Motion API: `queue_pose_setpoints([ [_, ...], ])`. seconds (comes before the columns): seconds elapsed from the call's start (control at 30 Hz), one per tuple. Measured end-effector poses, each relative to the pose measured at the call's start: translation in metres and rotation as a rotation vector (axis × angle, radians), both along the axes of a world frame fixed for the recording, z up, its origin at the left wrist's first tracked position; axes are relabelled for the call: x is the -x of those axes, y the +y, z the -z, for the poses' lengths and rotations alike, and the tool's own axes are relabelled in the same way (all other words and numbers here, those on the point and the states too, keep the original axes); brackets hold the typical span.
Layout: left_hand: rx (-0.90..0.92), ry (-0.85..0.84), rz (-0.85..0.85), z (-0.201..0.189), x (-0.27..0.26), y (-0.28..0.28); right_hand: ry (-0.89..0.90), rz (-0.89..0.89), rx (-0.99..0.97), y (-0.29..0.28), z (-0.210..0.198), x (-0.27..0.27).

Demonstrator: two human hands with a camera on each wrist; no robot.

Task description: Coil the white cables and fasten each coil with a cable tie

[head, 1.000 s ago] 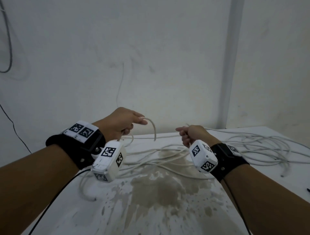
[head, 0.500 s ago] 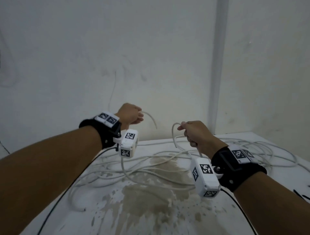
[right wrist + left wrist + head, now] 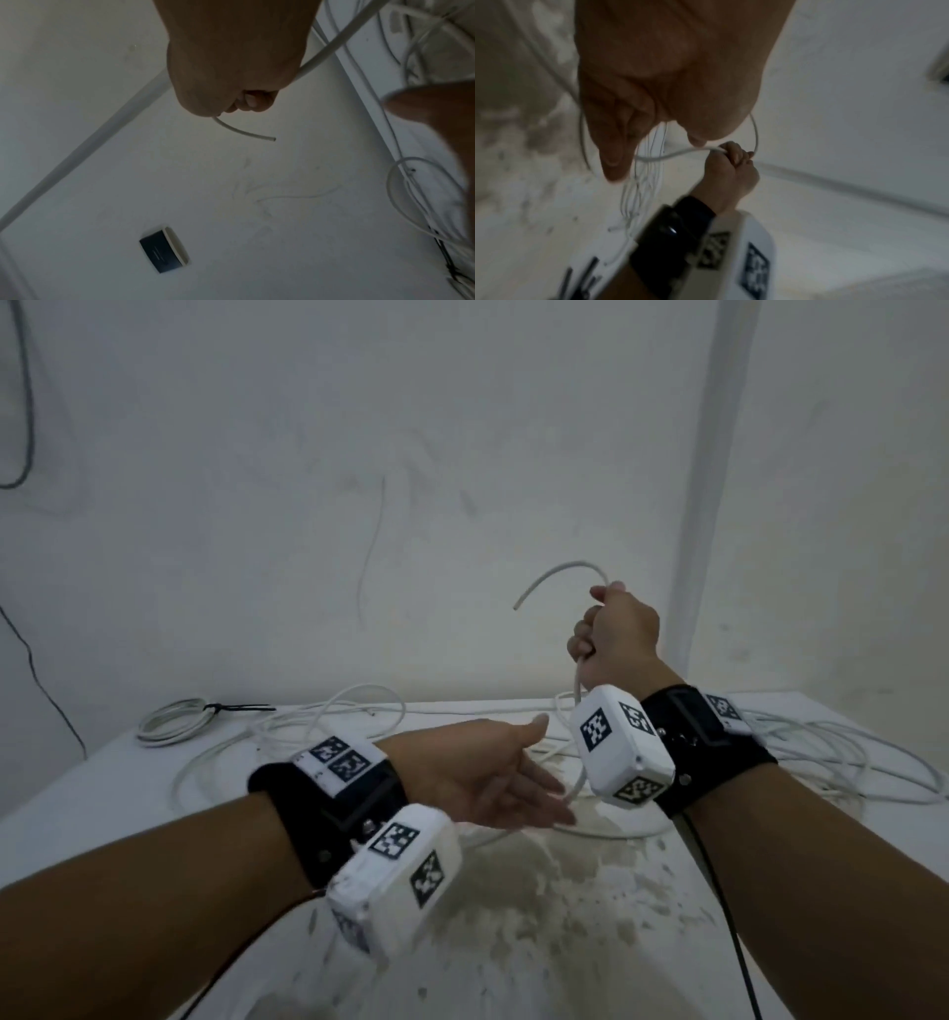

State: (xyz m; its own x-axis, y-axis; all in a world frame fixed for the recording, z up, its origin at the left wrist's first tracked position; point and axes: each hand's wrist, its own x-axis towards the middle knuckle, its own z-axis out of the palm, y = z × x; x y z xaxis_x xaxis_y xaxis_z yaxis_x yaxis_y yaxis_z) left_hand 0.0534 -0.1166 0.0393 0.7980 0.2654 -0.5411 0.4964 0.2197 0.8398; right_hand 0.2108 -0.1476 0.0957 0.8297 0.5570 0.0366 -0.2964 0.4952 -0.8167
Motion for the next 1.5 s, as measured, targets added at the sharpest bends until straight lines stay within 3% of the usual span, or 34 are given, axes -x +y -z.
queue_pose_setpoints([
  [0.1,0.255,-0.14,-0.275,-0.001,-0.009,-0.004,0.035,0.013,-0.036,0.005,0.004,0.011],
  [0.2,0.272,-0.166,-0.393,-0.006,-0.011,-0.014,0.08,0.073,-0.049,0.0,0.004,0.009],
  [0.3,0.128,-0.06,-0.28,-0.001,-0.006,-0.029,0.131,0.105,-0.064,-0.006,-0.001,0.002],
  [0.43,-0.193,-0.172,-0.542,0.0,-0.008,-0.035,0.093,0.139,-0.068,-0.009,-0.002,0.0],
  [0.5,-0.221,-0.161,-0.512,-0.003,-0.008,-0.036,0.107,0.139,-0.094,-0.009,-0.002,0.0],
  [0.6,-0.086,-0.002,-0.247,-0.007,-0.003,-0.041,0.172,0.106,-0.141,-0.01,-0.003,0.001],
  [0.67,0.058,-0.057,-0.247,-0.004,-0.006,-0.034,0.217,0.075,-0.169,-0.011,-0.004,0.005],
  [0.77,0.276,-0.279,-0.536,-0.002,-0.017,-0.022,0.26,0.054,-0.166,-0.013,-0.003,0.01],
  [0.83,0.306,-0.412,-0.76,-0.008,-0.021,-0.018,0.256,0.07,-0.127,-0.015,0.001,0.01],
  [1.0,0.234,-0.532,-1.043,-0.027,-0.01,-0.001,0.237,0.088,-0.006,-0.028,0.012,-0.005],
  [1.17,0.117,-0.582,-1.198,-0.04,0.001,0.016,0.194,-0.1,0.087,-0.042,0.029,-0.034],
  [1.3,0.031,-0.554,-1.216,-0.056,0.012,0.027,0.124,-0.193,0.21,-0.045,0.044,-0.055],
  [1.43,-0.06,-0.525,-1.219,-0.068,0.034,0.054,-0.011,-0.17,0.347,-0.046,0.053,-0.066],
  [1.5,-0.31,-0.385,-1.104,-0.07,0.045,0.065,-0.072,-0.15,0.383,-0.046,0.058,-0.071],
])
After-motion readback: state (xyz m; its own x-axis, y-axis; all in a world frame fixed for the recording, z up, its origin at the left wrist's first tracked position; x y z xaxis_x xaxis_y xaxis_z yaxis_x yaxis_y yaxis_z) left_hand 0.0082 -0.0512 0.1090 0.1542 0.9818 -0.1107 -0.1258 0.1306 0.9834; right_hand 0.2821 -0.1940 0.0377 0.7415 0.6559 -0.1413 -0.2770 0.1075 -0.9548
